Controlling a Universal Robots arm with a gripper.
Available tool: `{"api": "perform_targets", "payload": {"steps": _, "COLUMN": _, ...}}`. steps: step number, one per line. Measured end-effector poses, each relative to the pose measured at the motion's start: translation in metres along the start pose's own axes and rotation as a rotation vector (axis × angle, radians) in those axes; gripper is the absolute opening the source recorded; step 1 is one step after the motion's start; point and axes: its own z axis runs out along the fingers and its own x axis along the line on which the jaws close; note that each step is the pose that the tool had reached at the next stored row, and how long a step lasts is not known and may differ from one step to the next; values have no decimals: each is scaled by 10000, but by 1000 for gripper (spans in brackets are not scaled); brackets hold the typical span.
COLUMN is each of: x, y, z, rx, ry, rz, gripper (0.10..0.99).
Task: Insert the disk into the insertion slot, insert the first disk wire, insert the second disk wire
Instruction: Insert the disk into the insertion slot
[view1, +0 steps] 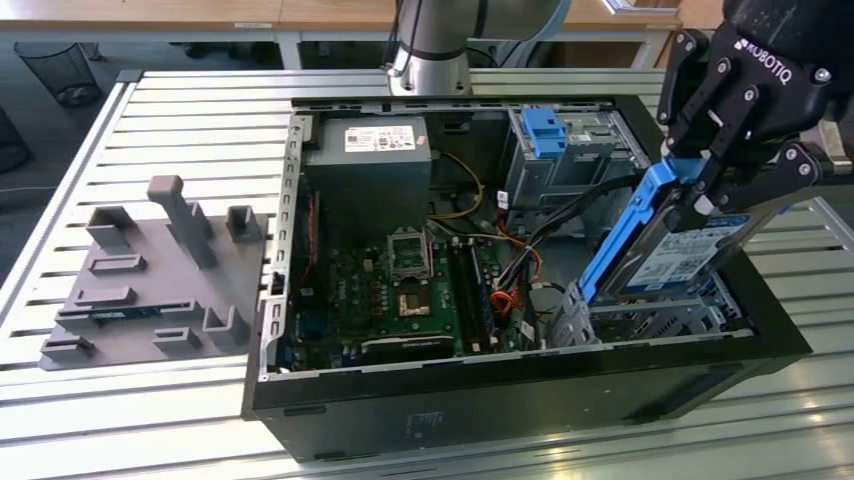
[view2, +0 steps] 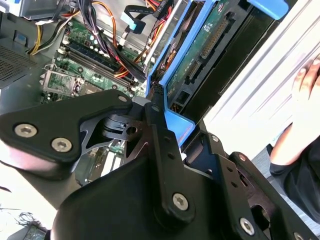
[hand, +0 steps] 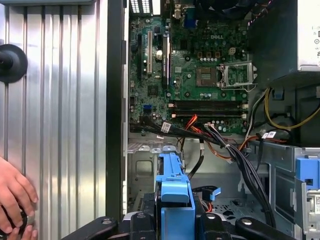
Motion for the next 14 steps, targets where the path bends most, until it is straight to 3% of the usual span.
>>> {"api": "perform_targets", "payload": {"steps": 14, "x": 0, "y": -1, "z": 110, "rx": 0, "ry": 0, "rz": 0, "gripper": 365}}
